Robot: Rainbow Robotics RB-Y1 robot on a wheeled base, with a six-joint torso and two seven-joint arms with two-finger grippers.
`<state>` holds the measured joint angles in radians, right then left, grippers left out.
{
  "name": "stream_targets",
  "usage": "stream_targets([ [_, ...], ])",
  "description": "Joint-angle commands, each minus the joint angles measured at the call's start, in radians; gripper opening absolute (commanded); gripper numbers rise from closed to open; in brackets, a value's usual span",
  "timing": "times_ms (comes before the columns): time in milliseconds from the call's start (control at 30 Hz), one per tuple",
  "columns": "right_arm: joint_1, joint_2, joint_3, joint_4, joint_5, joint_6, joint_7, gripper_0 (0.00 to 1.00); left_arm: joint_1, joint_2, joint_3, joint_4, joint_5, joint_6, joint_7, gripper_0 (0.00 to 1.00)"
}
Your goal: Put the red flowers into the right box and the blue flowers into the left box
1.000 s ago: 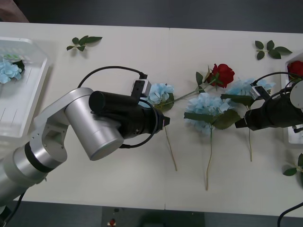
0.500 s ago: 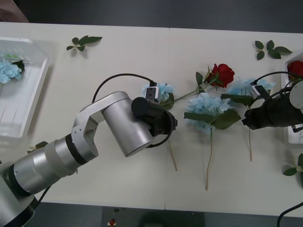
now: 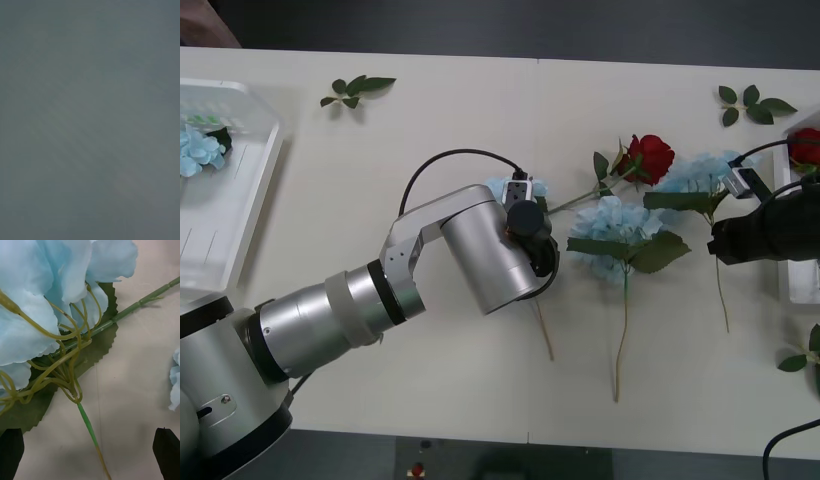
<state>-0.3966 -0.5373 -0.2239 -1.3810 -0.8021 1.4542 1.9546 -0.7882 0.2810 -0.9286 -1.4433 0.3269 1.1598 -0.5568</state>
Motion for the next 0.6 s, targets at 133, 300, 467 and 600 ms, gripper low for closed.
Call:
stream_targets([
  [133,-0.010,-0.044,-0.121,-0.132,-0.180,0.144,0.069,0.00,-0.069,-0.013,-0.065,0.052,-0.008,-0.025,0.021,1.00],
  [300,-0.010,-0.044,-0.178,-0.182,-0.322,0.193,0.078,0.00,-0.111,-0.022,-0.133,0.112,-0.009,-0.048,0.029,1.00],
  [467,-0.015,-0.044,-0.190,-0.191,-0.500,0.183,0.081,0.00,-0.126,-0.025,-0.164,0.132,-0.008,-0.058,0.032,1.00],
  [600,-0.021,-0.044,-0.184,-0.191,-0.646,0.160,0.072,0.00,-0.129,-0.025,-0.182,0.132,-0.008,-0.058,0.034,1.00],
])
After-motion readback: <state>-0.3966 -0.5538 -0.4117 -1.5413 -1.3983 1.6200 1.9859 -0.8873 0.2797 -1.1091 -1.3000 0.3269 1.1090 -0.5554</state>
